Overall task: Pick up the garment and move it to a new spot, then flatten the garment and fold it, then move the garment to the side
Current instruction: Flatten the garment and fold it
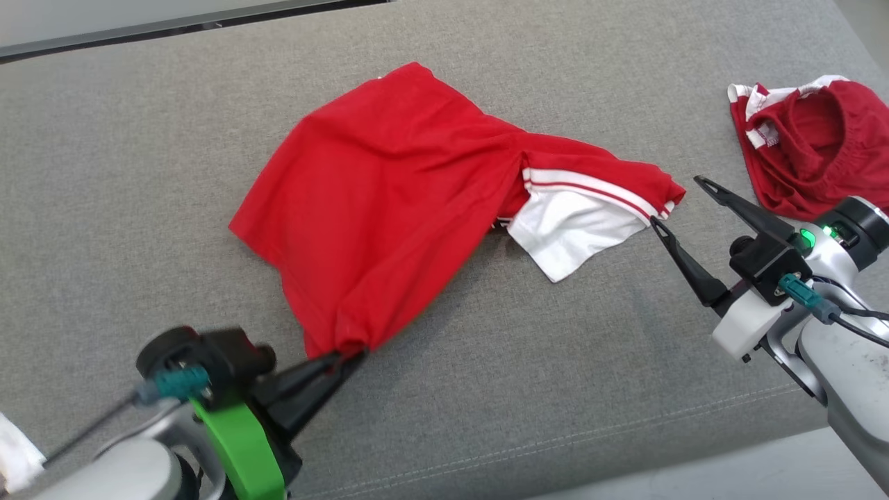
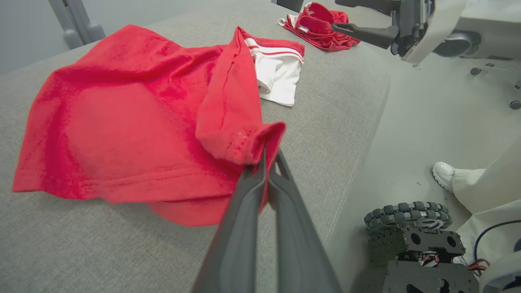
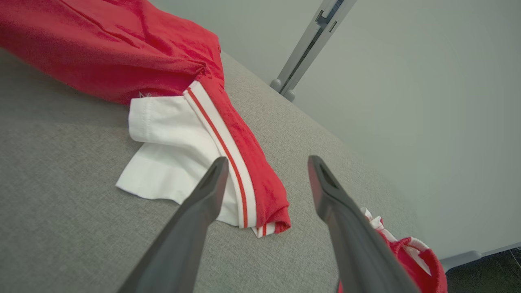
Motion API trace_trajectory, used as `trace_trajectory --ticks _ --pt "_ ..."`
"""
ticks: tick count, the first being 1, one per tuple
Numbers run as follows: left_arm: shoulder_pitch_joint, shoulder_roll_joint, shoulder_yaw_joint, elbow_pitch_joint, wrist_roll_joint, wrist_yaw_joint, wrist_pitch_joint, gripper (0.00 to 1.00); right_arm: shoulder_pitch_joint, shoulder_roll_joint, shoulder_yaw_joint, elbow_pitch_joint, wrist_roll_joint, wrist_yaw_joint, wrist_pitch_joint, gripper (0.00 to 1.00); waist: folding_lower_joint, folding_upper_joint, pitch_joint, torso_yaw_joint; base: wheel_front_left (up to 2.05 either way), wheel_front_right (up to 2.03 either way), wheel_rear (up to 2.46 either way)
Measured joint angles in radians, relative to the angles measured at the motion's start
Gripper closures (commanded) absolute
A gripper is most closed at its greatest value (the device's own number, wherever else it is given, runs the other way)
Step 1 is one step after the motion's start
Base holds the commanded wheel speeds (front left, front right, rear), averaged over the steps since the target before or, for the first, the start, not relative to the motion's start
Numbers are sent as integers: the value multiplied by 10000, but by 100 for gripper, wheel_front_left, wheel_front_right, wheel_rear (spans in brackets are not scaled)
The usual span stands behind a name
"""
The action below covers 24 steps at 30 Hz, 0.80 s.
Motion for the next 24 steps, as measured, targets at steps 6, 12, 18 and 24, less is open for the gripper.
trace_trajectory --ticks 6,12,18,24 --pt "-744 146 -2462 1350 2268 -4 -1264 100 301 84 -10 -13 -8 0 0 0 0 0 -250 166 0 0 0" --pt "-948 -255 -2859 3074 3758 -4 -1962 100 539 186 -44 -15 -8 0 0 0 0 0 -342 218 0 0 0" --pt "-268 -997 -2907 4115 4606 -4 -2138 57 733 288 -75 8 -6 0 0 0 0 0 -436 245 0 0 0" --pt "199 -1379 -2911 4556 4383 -4 -2190 0 1021 299 -305 35 10 0 0 0 0 0 -600 338 0 0 0"
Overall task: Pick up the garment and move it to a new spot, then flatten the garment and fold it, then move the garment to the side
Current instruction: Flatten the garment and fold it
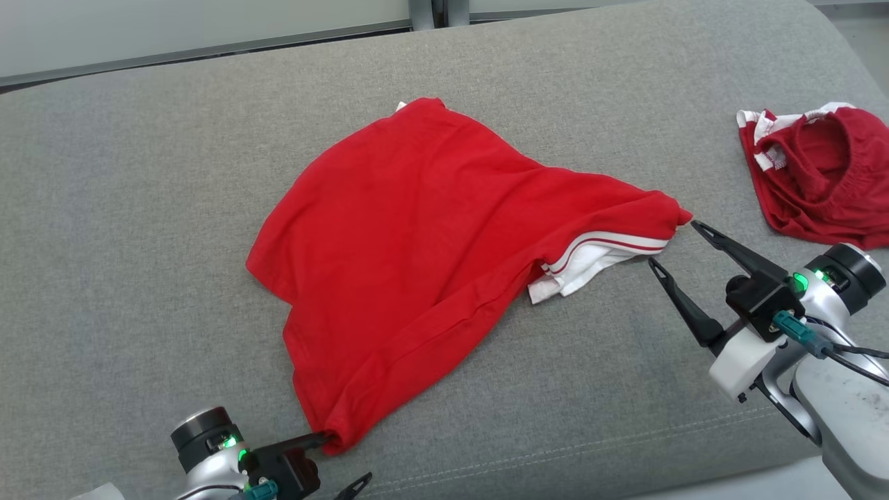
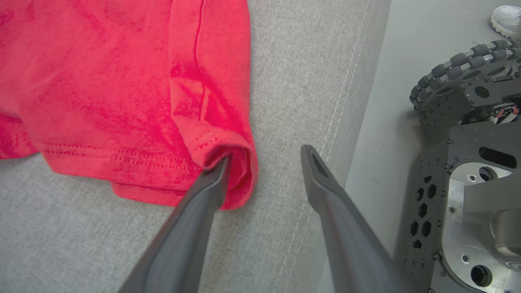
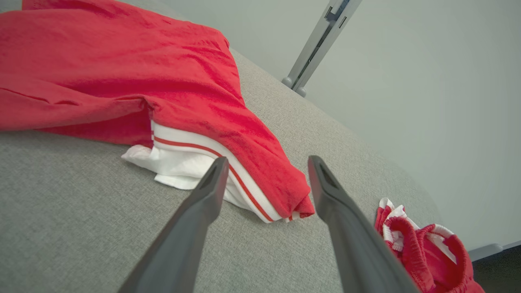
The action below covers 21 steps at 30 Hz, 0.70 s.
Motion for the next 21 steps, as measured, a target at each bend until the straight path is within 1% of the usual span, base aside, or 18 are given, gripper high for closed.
trace_trajectory --ticks 2,6,9,12,14,16,17,19,20,21 --pt "135 -8 35 19 -171 4 -59 0 132 2 -113 -4 -2 0 0 0 0 0 -66 53 0 0 0" --pt "430 12 320 -222 -627 213 -173 0 310 -4 -322 -29 -4 0 0 0 0 0 -163 150 0 0 0" --pt "688 182 938 -750 -1546 374 -268 0 418 -4 -451 -65 -23 0 0 0 0 0 -261 233 0 0 0" --pt "718 506 1547 -1409 -2261 502 -301 0 497 4 -493 -117 -73 0 0 0 0 0 -353 266 0 0 0" --pt "681 656 1996 -1797 -2637 644 -316 0 509 12 -489 -157 -109 0 0 0 0 0 -370 244 0 0 0" --pt "463 771 2194 -1858 -2694 886 -228 0 509 13 -483 -188 -109 0 0 0 0 0 -349 204 0 0 0" --pt "363 750 2341 -1737 -2792 1062 -65 0 508 15 -483 -196 -109 0 0 0 0 0 -329 185 0 0 0" --pt "170 512 2493 -1394 -3028 1227 182 0 495 17 -489 -221 -109 0 0 0 0 0 -273 139 0 0 0" --pt "92 244 2604 -1108 -3298 1338 286 0 468 38 -479 -236 -109 0 0 0 0 0 -237 108 0 0 0" --pt "-26 17 2627 -779 -3417 1333 380 0 446 50 -470 -251 -109 0 0 0 0 0 -198 71 0 0 0"
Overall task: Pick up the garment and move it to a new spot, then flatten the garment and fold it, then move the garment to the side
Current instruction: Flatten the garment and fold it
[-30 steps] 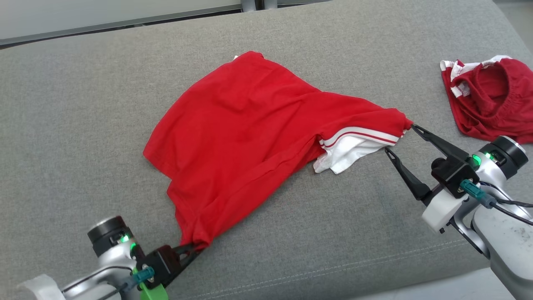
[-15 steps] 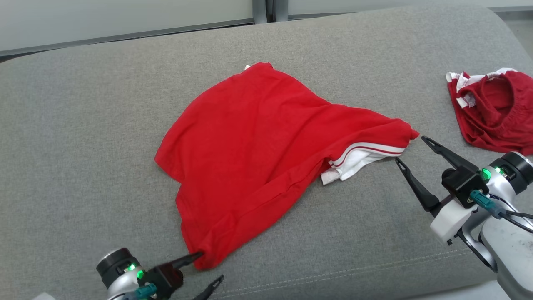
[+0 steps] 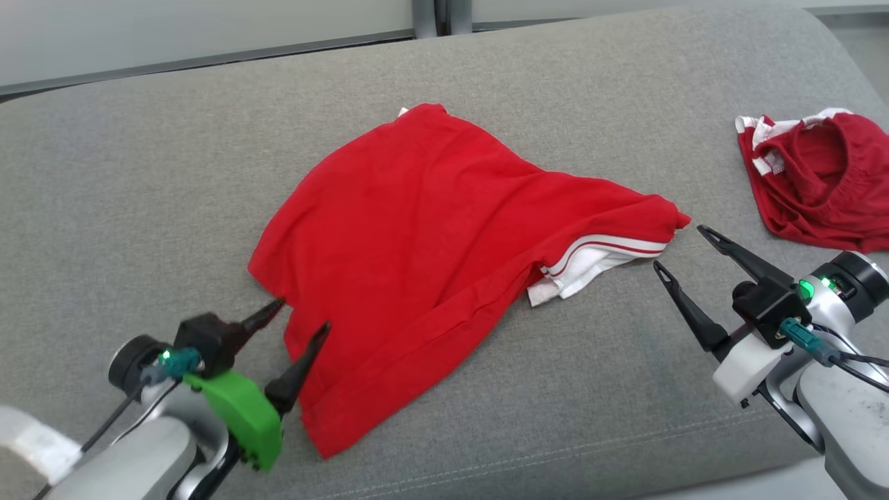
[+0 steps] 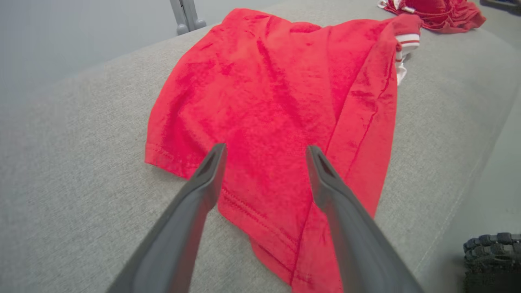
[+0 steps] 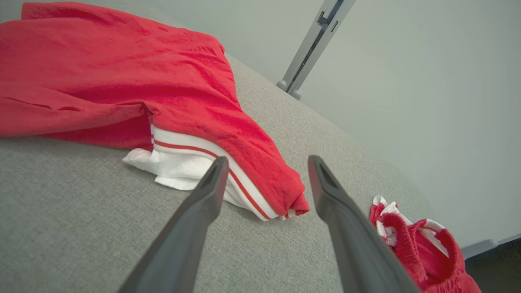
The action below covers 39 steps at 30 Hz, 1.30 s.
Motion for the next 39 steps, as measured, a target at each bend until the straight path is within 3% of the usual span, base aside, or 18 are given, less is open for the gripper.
trace_trajectory --ticks 7,13,16,17,19,20,27,39 --pt "-947 -1664 437 2642 -736 2 228 0 -289 -10 173 -117 -4 0 0 0 1 0 423 -342 0 0 0" --pt "-1570 -2303 458 4688 -920 119 757 0 -545 -31 311 -119 -4 0 0 0 0 0 797 -699 0 0 0" --pt "-1671 -2646 376 5191 -1164 -282 1057 0 -546 -25 311 -107 -4 0 0 0 1 0 949 -822 0 0 0" --pt "-1781 -2692 336 5329 -1160 -370 1110 16 -550 -23 303 -102 -6 0 0 0 0 0 990 -848 0 0 0" --pt "-1957 -2744 282 5637 -1139 -454 1166 84 -551 8 284 -79 -13 0 0 0 0 0 1058 -879 0 0 0" --pt "-2018 -2788 255 5772 -1104 -454 1162 100 -558 33 274 -61 -15 0 0 0 0 0 1083 -888 0 0 0" --pt "-2999 -2777 56 6383 -570 -754 784 100 -761 217 303 -69 -88 0 0 0 1 0 1242 -895 0 0 0" --pt "-5581 -1542 -44 6278 255 -1185 652 100 -1393 554 128 -188 -334 0 0 0 0 0 1703 -1173 0 0 0"
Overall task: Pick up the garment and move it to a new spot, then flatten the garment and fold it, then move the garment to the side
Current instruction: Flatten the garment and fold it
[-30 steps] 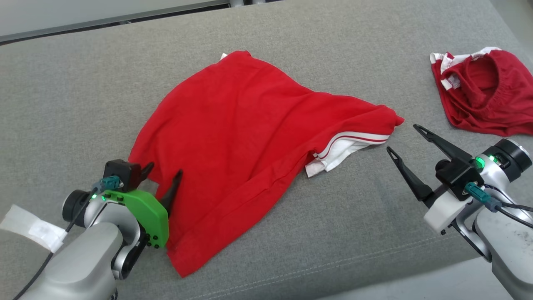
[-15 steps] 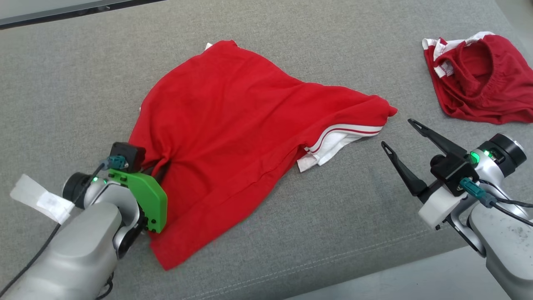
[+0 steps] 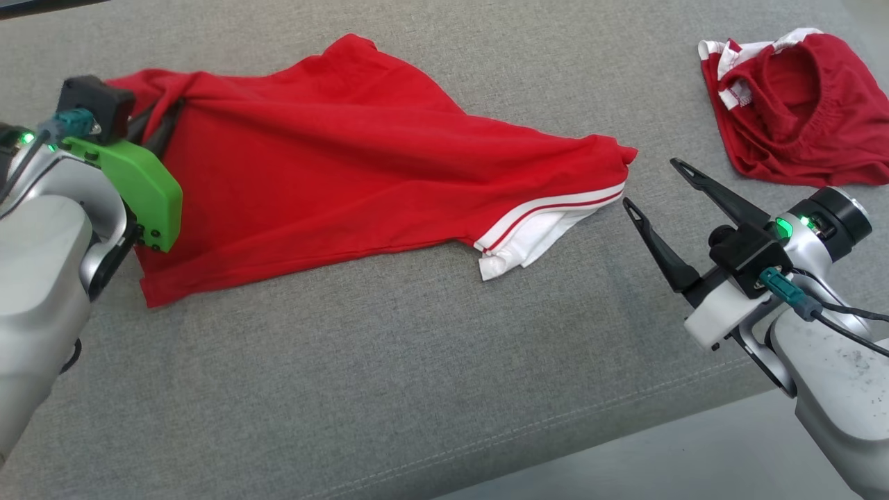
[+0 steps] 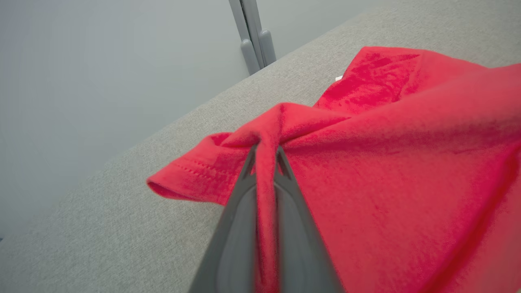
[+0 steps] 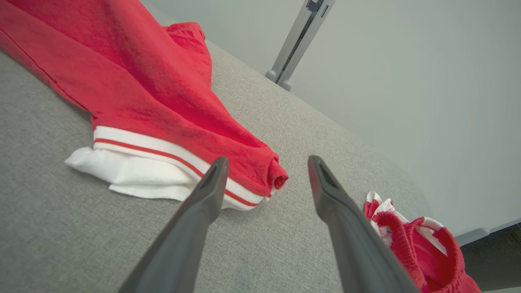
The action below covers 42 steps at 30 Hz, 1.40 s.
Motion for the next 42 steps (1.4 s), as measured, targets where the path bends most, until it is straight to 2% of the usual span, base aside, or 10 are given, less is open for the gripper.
trace_trajectory --ticks 8,15,23,25,26,27,28,37,42 --pt "-535 355 113 -445 -31 -65 -221 100 -134 247 -169 21 -174 0 0 0 1 0 256 -257 0 0 0" --pt "-560 610 447 -917 -217 201 -625 100 -112 347 -255 46 -267 0 0 0 0 0 277 -228 0 0 0" --pt "-325 637 267 -888 -272 443 -192 100 -212 512 6 224 -276 0 0 0 0 0 359 -232 0 0 0" --pt "-370 545 207 -823 -178 458 -291 88 -351 537 148 420 -207 0 0 0 0 0 417 -259 0 0 0" --pt "-440 483 159 -782 -96 477 -368 68 -424 583 199 533 -134 0 0 0 1 0 444 -274 0 0 0" --pt "-525 424 153 -744 12 527 -522 29 -481 650 255 654 -81 0 0 0 1 0 469 -292 0 0 0" --pt "-619 380 178 -671 19 546 -596 0 -531 731 320 736 -61 0 0 0 0 0 486 -310 0 0 0" --pt "-809 318 211 -82 21 665 -673 0 -526 1091 558 1346 313 0 0 0 0 0 353 -306 0 0 0" --pt "-551 439 332 -184 -230 767 -731 0 -105 1183 255 1482 627 0 0 0 1 0 94 -132 0 0 0"
